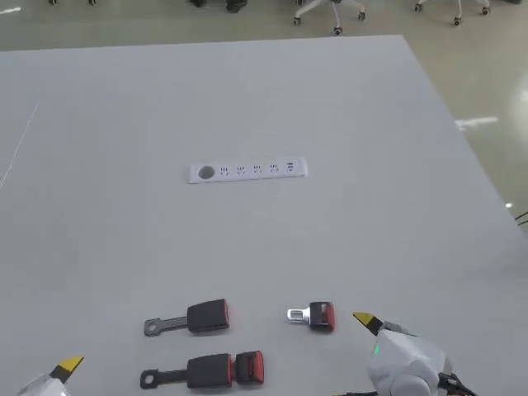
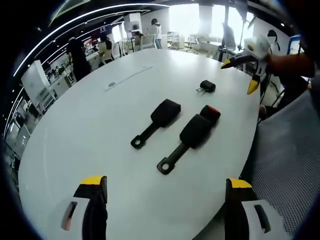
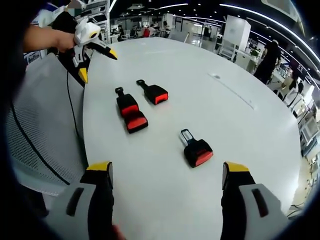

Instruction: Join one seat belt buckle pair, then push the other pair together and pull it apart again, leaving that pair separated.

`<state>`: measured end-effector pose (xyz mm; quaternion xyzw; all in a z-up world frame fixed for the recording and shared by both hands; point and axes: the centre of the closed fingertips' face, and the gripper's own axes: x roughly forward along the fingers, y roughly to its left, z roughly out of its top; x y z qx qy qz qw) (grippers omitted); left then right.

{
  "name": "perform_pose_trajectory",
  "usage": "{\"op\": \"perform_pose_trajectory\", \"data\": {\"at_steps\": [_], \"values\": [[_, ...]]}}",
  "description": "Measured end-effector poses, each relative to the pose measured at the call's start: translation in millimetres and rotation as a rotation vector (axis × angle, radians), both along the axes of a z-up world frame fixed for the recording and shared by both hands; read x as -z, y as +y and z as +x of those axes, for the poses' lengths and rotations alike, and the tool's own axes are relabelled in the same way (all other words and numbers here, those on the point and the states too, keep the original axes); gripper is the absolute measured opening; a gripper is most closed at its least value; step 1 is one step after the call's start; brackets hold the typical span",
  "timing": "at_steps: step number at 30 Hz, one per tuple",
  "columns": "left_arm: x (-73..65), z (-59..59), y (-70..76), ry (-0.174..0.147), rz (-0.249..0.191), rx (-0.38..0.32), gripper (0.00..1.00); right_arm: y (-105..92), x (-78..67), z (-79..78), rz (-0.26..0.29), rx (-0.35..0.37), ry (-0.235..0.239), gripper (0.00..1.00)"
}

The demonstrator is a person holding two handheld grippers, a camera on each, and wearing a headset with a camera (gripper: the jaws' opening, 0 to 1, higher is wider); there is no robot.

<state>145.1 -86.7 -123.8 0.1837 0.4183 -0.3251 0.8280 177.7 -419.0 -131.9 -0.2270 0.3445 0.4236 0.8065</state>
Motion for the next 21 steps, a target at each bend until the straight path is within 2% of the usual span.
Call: {"op": "perform_pose_trajectory", "data": {"at_steps": [1,4,7,9,13,21], "values": [[-1.1,-1.1,-1.7,-0.003,-0.015,0.001,1.00,-3.7,0.9,-0.3,-0.005,0.011,-0.002,0.94],[0.2,-6.9,3.8,-0.001,-0.023,-0.006,1.00,-9.1,-1.2,-1.9,0.001,0.041,0.000,0.99],[1.4,-10.1,8.5,-0.003,-0.024,-0.018,1.00,-12.6,-3.6,-5.2,-0.006,0.049,0.001,1.00],[4.9,-12.5,13.8,0.007,-0.026,-0.038,1.00,-12.2,-3.1,-10.2,-0.023,0.030,0.014,1.00],[6.0,-14.5,17.2,-0.001,-0.031,-0.062,1.00,-10.2,-11.8,-10.3,-0.022,0.016,-0.012,1.00],[-5.3,-23.0,8.0,-0.021,-0.021,-0.075,1.00,-10.8,-21.2,-10.8,-0.002,0.043,-0.018,1.00]]}}
